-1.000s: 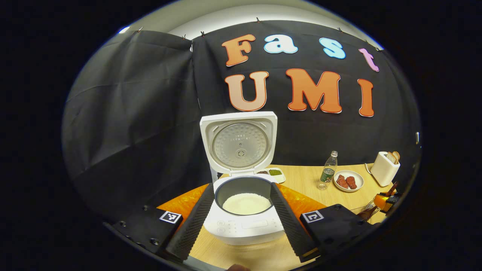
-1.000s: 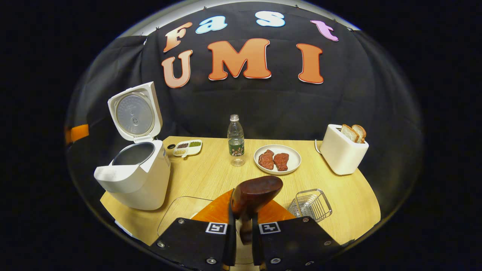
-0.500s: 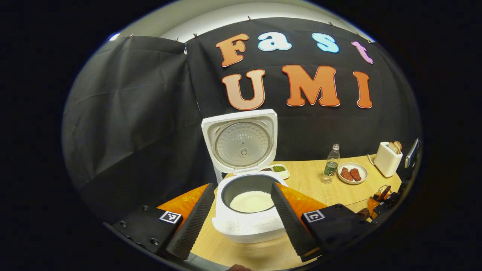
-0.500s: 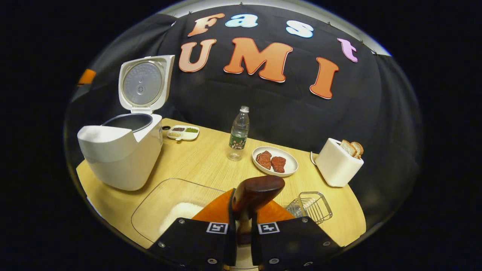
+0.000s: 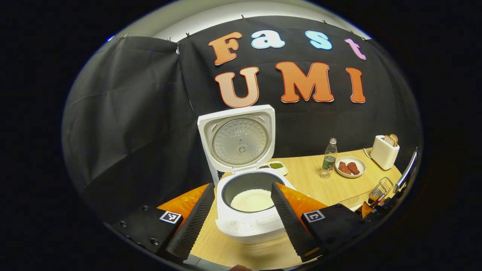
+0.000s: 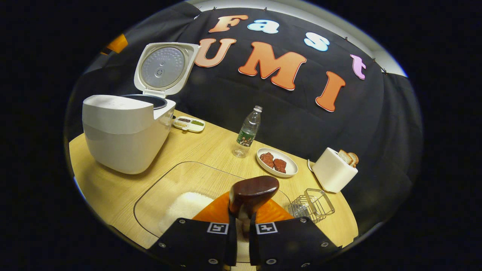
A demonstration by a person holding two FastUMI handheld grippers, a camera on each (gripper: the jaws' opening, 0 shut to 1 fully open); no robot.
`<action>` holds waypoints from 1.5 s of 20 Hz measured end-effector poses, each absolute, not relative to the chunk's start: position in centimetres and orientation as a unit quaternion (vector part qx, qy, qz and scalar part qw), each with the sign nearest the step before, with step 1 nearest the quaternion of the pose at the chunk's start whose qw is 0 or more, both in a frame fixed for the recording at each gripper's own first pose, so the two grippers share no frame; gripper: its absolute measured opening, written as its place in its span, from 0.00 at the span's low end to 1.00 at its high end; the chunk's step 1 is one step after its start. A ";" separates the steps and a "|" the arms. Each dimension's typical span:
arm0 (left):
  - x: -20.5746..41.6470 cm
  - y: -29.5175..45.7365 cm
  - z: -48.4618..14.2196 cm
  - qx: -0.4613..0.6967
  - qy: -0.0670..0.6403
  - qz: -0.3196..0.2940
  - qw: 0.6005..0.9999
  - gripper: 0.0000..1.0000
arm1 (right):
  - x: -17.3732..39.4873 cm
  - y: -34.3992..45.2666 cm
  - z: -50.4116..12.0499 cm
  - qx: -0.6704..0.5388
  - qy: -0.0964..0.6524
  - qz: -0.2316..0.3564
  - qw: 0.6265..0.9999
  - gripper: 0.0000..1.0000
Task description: Close the left gripper, press the button to open the rice cooker; take a wooden spoon from the chopstick holder with the right hand, scoop a spoonful of rice and pour it into the rice cooker, then put the wooden spoon back into the chopstick holder.
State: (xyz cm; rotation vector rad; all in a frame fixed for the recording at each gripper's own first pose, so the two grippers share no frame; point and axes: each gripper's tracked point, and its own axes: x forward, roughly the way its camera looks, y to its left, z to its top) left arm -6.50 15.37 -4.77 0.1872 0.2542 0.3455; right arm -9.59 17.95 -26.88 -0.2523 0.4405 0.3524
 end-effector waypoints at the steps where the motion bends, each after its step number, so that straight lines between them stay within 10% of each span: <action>1: -6.5 15.7 -5.0 0.093 0.129 0.168 0.973 0.99 | -9.7 18.5 -26.9 -0.119 0.217 0.170 0.954 0.12; 13: -6.6 19.3 -5.7 0.087 0.139 0.161 0.973 1.00 | -11.2 23.3 -25.6 0.098 0.320 0.173 0.926 0.12; 30: -5.3 17.9 -5.2 0.075 0.130 0.171 0.974 1.00 | -8.2 19.6 -27.4 0.472 0.447 0.122 0.750 0.12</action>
